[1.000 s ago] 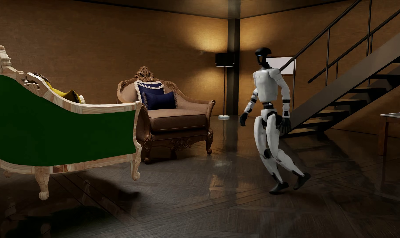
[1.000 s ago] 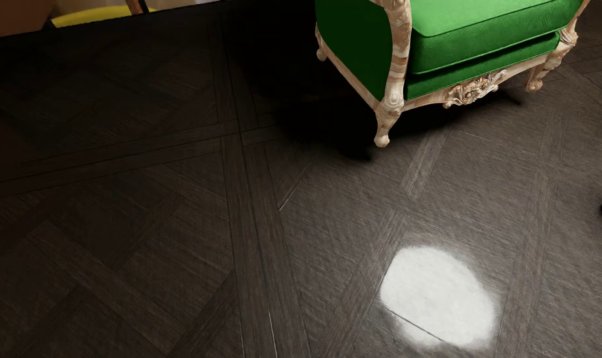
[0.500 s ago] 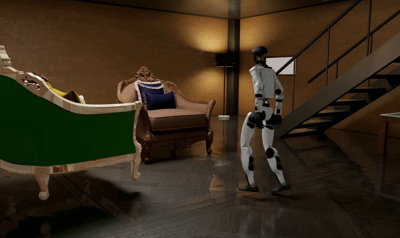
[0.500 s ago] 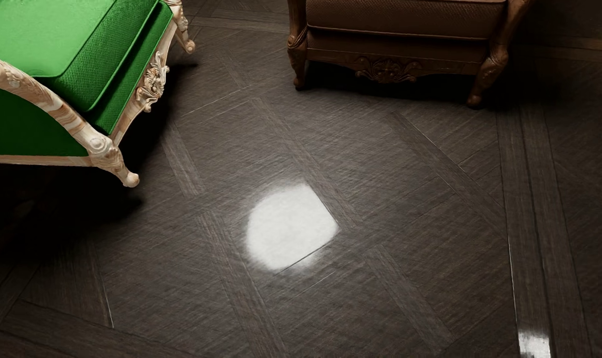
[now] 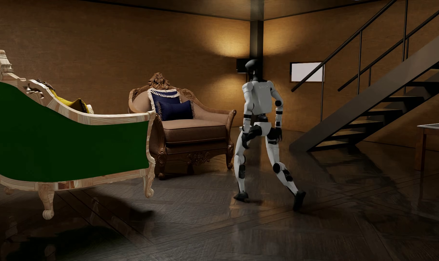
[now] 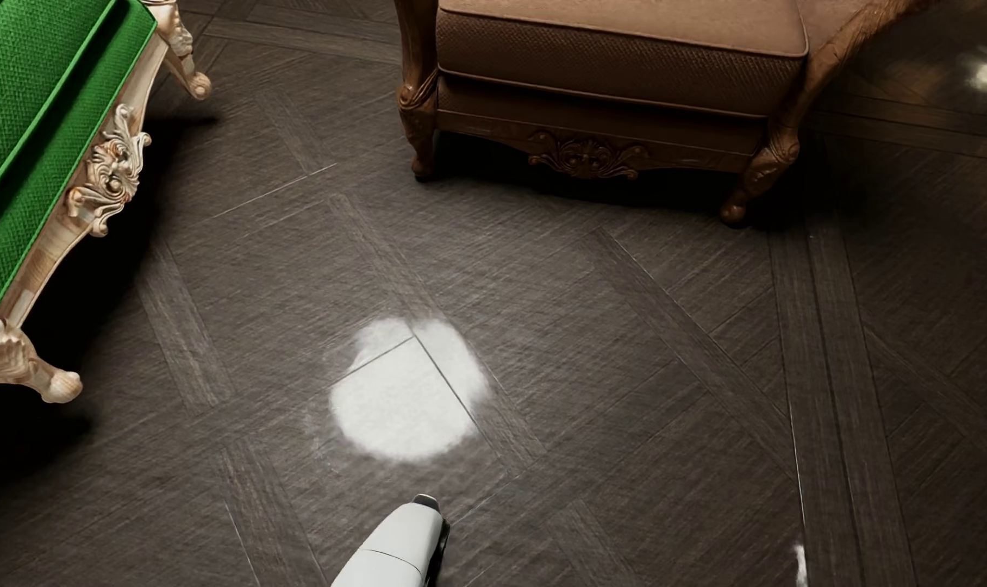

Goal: Approach the dark orange armchair

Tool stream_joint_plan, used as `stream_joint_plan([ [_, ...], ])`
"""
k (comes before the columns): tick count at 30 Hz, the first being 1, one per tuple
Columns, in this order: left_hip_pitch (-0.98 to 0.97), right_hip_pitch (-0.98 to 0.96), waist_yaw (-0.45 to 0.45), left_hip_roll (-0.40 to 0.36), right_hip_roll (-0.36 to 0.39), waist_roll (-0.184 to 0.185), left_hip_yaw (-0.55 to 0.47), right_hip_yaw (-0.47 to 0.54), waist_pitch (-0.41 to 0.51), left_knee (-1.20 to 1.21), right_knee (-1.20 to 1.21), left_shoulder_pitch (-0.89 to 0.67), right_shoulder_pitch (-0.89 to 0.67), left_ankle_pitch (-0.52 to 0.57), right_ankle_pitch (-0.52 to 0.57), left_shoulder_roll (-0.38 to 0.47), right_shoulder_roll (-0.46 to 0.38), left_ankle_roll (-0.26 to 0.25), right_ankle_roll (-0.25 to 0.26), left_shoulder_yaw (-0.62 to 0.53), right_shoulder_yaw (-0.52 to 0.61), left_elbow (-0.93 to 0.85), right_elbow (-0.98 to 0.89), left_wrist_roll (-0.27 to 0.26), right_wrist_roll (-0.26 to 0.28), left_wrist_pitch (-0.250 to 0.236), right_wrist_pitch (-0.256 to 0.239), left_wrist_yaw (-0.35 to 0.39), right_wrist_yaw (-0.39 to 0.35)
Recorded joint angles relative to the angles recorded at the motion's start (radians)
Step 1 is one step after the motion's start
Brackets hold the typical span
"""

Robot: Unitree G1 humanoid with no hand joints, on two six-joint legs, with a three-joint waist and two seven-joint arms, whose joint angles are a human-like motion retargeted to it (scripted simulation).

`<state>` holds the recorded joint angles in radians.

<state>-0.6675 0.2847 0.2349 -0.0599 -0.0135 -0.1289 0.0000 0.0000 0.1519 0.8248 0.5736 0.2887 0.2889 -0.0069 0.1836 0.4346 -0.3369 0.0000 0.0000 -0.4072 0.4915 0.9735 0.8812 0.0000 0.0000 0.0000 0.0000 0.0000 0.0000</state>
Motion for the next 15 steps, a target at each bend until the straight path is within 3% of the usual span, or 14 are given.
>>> stream_joint_plan([
  [1, 0.037, -0.053, -0.007, -0.02, 0.002, -0.012, 0.0, 0.0, 0.003, 0.022, 0.108, -0.03, -0.01, -0.05, 0.024, -0.004, -0.006, 0.0, 0.0, -0.001, 0.041, -0.029, 0.004, 0.0, 0.0, 0.0, 0.0, 0.0, 0.0],
  [2, 0.092, -0.129, -0.01, -0.034, 0.009, -0.015, 0.0, 0.0, 0.005, 0.016, 0.251, -0.045, -0.009, -0.094, -0.036, -0.008, -0.006, 0.0, 0.0, -0.002, 0.038, -0.066, 0.002, 0.0, 0.0, 0.0, 0.0, 0.0, 0.0],
  [4, 0.238, -0.302, -0.031, -0.069, 0.02, -0.018, 0.0, 0.0, 0.017, -0.048, 0.535, -0.051, 0.0, -0.134, -0.27, -0.006, 0.014, 0.0, 0.0, 0.026, -0.019, -0.107, 0.026, 0.0, 0.0, 0.0, 0.0, 0.0, 0.0],
  [6, 0.376, -0.509, -0.066, -0.069, 0.048, -0.002, 0.0, 0.0, 0.007, -0.119, 0.666, -0.033, 0.006, -0.155, -0.344, -0.01, 0.02, 0.0, 0.0, 0.052, -0.051, -0.11, 0.039, 0.0, 0.0, 0.0, 0.0, 0.0, 0.0],
  [8, 0.505, -0.667, -0.113, -0.072, 0.068, 0.021, 0.0, 0.0, 0.0, -0.186, 0.522, -0.008, 0.013, -0.161, -0.248, -0.011, 0.017, 0.0, 0.0, 0.061, -0.066, -0.101, 0.046, 0.0, 0.0, 0.0, 0.0, 0.0, 0.0],
  [10, 0.644, -0.711, -0.176, -0.084, 0.061, 0.04, 0.0, 0.0, 0.008, -0.246, 0.18, 0.013, 0.034, -0.163, -0.205, -0.011, 0.015, 0.0, 0.0, 0.044, -0.087, -0.089, 0.064, 0.0, 0.0, 0.0, 0.0, 0.0, 0.0],
  [12, 0.801, -0.661, -0.231, -0.097, 0.043, 0.05, 0.0, 0.0, 0.019, -0.298, -0.161, 0.036, 0.071, -0.192, -0.376, -0.005, 0.015, 0.0, 0.0, 0.022, -0.109, -0.08, 0.087, 0.0, 0.0, 0.0, 0.0, 0.0, 0.0],
  [13, 0.87, -0.636, -0.259, -0.104, 0.026, 0.048, 0.0, 0.0, 0.018, -0.315, -0.213, 0.046, 0.09, -0.212, -0.487, -0.001, 0.014, 0.0, 0.0, 0.014, -0.118, -0.078, 0.096, 0.0, 0.0, 0.0, 0.0, 0.0, 0.0],
  [15, 0.963, -0.642, -0.316, -0.109, -0.014, 0.039, 0.0, 0.0, 0.009, -0.315, -0.206, 0.061, 0.12, -0.25, -0.559, 0.001, 0.016, 0.0, 0.0, 0.022, -0.138, -0.073, 0.113, 0.0, 0.0, 0.0, 0.0, 0.0, 0.0],
])
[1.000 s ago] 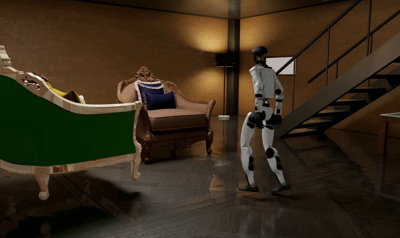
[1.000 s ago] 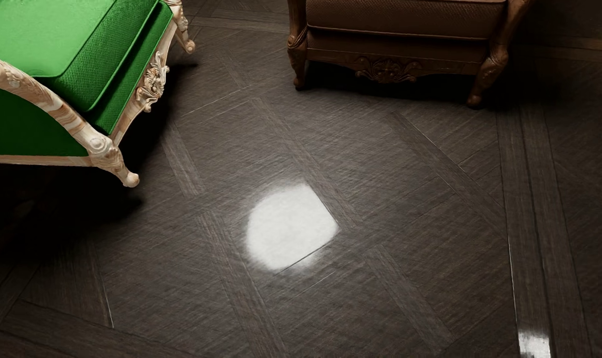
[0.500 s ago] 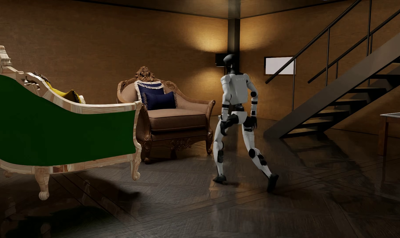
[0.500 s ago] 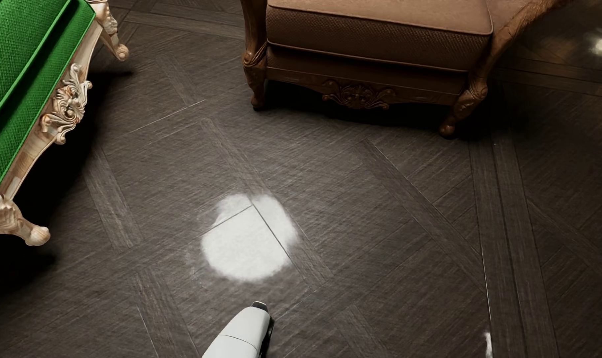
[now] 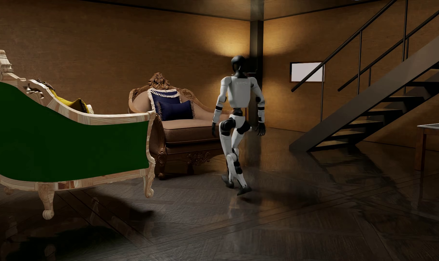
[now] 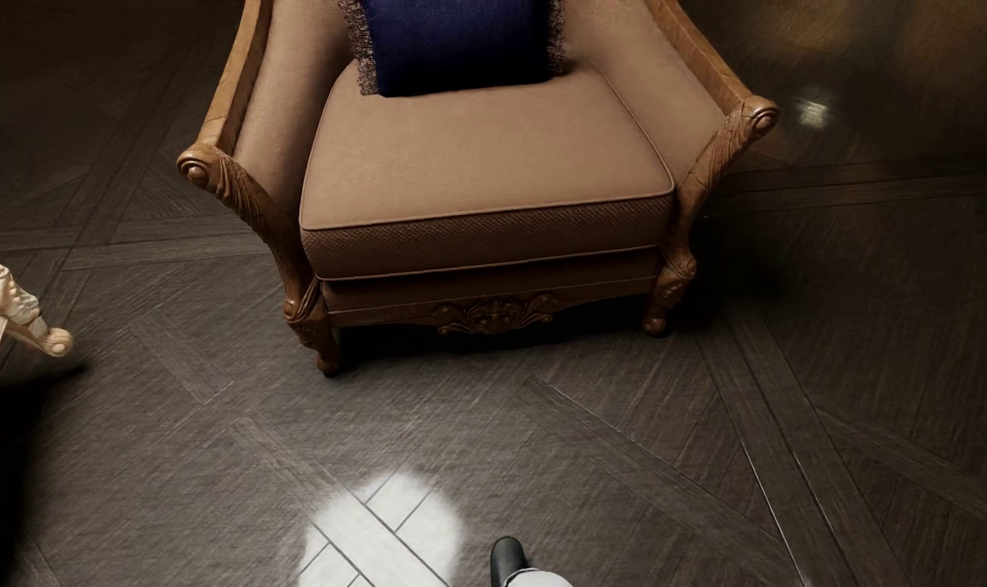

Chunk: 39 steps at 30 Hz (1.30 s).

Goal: Approach the dark orange armchair

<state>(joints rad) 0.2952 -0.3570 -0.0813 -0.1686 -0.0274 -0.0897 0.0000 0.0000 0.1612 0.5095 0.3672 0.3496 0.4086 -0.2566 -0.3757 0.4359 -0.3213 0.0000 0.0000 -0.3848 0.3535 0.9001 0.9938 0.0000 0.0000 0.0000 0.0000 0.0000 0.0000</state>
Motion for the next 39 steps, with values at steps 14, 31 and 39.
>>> stream_joint_plan([
  [14, -0.343, 0.166, 0.093, 0.115, 0.123, 0.104, 0.0, 0.0, -0.036, 0.244, 0.093, -0.028, -0.184, 0.067, 0.347, -0.085, -0.047, 0.0, 0.0, -0.022, -0.149, 0.047, -0.326, 0.0, 0.0, 0.0, 0.0, 0.0, 0.0],
  [31, -0.233, 0.409, 0.053, 0.108, 0.076, 0.128, 0.0, 0.0, -0.087, -0.234, -0.027, 0.016, 0.045, 0.026, 0.136, -0.113, 0.029, 0.0, 0.0, 0.013, 0.016, 0.039, 0.191, 0.0, 0.0, 0.0, 0.0, 0.0, 0.0],
  [39, -0.228, 0.39, 0.096, 0.102, 0.071, 0.125, 0.0, 0.0, -0.086, -0.253, -0.016, -0.007, -0.068, 0.022, 0.13, -0.11, -0.002, 0.0, 0.0, -0.007, -0.074, 0.035, -0.04, 0.0, 0.0, 0.0, 0.0, 0.0, 0.0],
])
